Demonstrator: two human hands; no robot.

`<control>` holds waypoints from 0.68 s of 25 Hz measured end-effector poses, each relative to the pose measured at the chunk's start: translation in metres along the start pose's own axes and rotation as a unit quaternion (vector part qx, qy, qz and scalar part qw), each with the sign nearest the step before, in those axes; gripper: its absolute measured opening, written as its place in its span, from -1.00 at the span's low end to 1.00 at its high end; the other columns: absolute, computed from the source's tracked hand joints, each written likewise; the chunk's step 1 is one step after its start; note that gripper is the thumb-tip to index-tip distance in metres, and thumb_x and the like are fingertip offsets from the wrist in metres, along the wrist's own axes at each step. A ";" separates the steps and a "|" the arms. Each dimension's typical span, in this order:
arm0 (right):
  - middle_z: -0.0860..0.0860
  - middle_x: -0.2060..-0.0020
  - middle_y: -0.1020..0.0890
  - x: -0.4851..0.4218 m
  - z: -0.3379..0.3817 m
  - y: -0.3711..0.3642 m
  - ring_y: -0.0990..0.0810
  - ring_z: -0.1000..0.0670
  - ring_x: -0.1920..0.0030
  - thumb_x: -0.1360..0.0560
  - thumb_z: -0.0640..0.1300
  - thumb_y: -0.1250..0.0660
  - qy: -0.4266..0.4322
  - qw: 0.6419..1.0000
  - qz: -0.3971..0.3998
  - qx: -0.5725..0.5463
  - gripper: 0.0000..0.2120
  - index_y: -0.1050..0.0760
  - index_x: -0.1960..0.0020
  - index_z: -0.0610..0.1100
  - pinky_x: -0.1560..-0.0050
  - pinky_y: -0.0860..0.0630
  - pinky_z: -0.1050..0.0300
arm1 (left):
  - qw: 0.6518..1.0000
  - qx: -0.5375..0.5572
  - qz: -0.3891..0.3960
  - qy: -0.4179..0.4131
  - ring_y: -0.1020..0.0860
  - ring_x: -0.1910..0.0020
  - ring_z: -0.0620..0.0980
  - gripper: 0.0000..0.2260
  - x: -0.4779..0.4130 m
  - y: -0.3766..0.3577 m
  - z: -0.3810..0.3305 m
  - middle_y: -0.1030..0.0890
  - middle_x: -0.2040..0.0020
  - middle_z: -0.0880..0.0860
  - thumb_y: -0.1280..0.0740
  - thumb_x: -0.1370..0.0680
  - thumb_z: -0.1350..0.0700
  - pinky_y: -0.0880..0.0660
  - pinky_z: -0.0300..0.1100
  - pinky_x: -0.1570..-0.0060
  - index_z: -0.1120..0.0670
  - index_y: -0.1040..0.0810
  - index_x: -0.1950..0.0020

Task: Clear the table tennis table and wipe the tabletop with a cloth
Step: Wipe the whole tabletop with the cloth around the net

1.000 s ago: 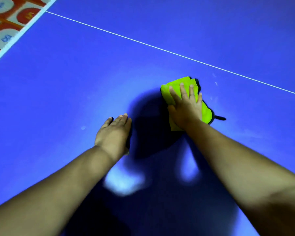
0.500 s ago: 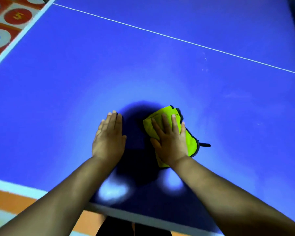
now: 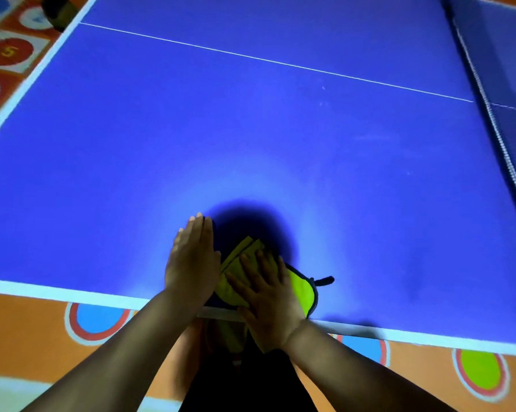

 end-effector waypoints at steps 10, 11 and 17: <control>0.02 -0.49 -0.28 -0.020 -0.119 0.010 -0.10 -0.19 -0.52 -0.42 0.17 -0.18 -0.030 0.999 0.004 0.011 -0.36 -0.17 -0.49 0.20 -0.41 0.01 -0.32 | 0.987 -0.109 0.114 -0.029 0.09 -0.52 0.05 -0.24 -0.061 -0.004 -0.057 0.10 -0.55 0.10 -0.18 -0.54 -0.18 0.08 0.01 -0.44 0.13 0.16 -0.53; 0.01 -0.49 -0.28 -0.035 -0.134 0.011 -0.12 -0.20 -0.52 -0.43 0.18 -0.15 -0.027 1.000 0.004 0.015 -0.37 -0.17 -0.49 0.18 -0.40 -0.01 -0.33 | 0.986 -0.114 0.116 -0.029 0.10 -0.52 0.05 -0.23 -0.074 -0.005 -0.066 0.10 -0.55 0.09 -0.18 -0.53 -0.19 0.09 0.02 -0.45 0.12 0.17 -0.54; -0.05 -0.43 -0.40 -0.144 -0.239 0.033 -0.28 -0.24 -0.45 -0.42 0.18 -0.11 -0.025 0.999 -0.046 0.006 -0.41 -0.34 -0.44 0.10 -0.34 -0.22 -0.38 | 0.986 -0.108 0.122 -0.010 0.13 -0.52 0.06 -0.14 -0.168 -0.013 -0.117 0.11 -0.55 0.12 -0.24 -0.49 -0.23 0.12 0.04 -0.45 0.16 0.16 -0.53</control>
Point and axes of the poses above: each hand's wrist, its own x-axis away from the middle knuckle, its own y-axis out of the back of the hand, z = x × y, the point moved 5 cm from there along -x, towards the middle knuckle
